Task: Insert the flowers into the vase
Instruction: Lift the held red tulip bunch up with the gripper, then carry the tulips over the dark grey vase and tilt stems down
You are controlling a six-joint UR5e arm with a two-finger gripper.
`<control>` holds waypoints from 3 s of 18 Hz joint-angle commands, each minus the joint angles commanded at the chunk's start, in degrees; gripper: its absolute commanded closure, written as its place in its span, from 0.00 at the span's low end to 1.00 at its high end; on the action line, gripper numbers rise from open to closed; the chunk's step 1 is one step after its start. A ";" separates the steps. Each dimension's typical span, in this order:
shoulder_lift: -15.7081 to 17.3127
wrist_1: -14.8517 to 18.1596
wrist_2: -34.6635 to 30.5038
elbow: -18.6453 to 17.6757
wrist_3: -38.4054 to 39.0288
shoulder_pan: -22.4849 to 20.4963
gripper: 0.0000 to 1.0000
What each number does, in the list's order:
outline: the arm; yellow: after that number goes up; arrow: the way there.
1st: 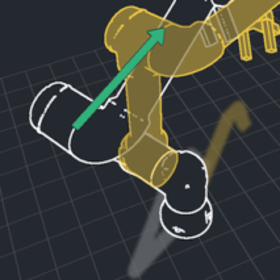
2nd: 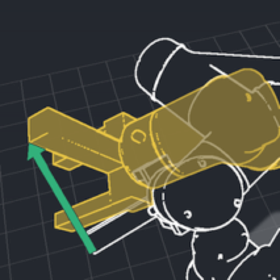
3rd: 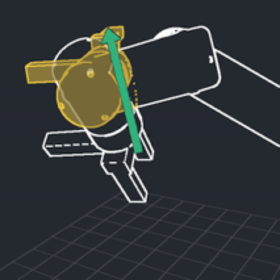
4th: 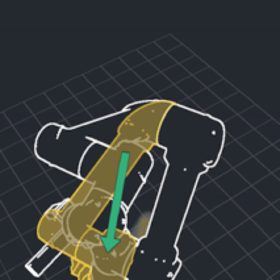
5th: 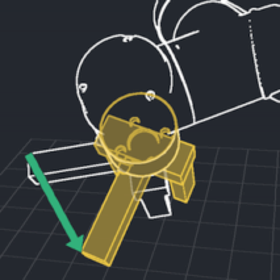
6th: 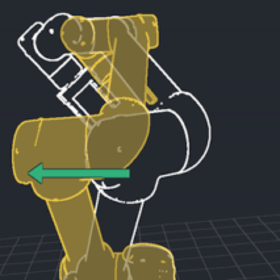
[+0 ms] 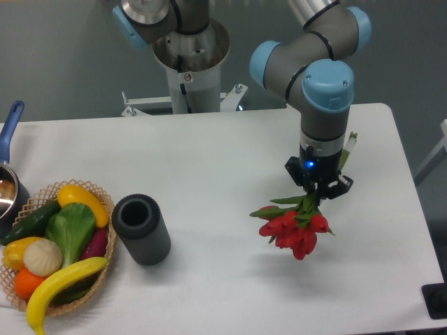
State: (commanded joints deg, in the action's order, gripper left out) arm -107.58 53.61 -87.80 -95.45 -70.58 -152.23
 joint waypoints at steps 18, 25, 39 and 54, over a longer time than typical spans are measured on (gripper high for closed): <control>4.65 -0.88 19.31 3.25 2.71 -0.78 0.97; 6.07 -1.84 41.02 3.78 12.29 -2.64 0.97; 5.28 -2.81 63.37 3.96 20.74 0.70 0.97; 2.46 -9.13 72.33 1.85 18.90 9.75 0.93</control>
State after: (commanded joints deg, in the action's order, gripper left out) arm -105.12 44.48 -15.47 -93.60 -51.67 -142.48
